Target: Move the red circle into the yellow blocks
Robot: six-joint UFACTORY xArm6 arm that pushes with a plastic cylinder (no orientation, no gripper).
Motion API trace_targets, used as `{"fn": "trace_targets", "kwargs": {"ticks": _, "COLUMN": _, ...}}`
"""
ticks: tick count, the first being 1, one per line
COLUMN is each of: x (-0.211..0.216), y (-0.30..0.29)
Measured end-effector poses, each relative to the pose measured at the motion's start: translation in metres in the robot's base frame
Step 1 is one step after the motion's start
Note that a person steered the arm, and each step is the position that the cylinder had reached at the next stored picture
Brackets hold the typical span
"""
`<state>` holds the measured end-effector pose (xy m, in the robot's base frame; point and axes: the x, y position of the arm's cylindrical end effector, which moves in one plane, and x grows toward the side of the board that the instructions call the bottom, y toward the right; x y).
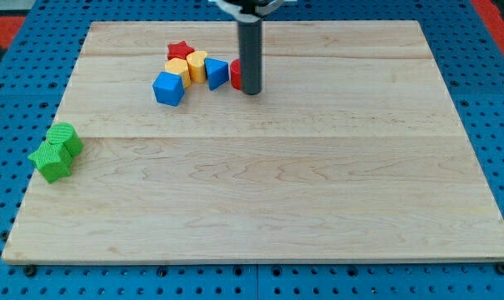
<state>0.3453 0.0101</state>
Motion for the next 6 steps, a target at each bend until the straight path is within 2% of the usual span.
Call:
{"fn": "trace_targets", "kwargs": {"ticks": 2, "x": -0.034, "y": 0.014}}
{"fn": "trace_targets", "kwargs": {"ticks": 3, "x": -0.036, "y": 0.005}}
{"fn": "trace_targets", "kwargs": {"ticks": 4, "x": -0.016, "y": 0.005}}
{"fn": "trace_targets", "kwargs": {"ticks": 6, "x": -0.017, "y": -0.041}}
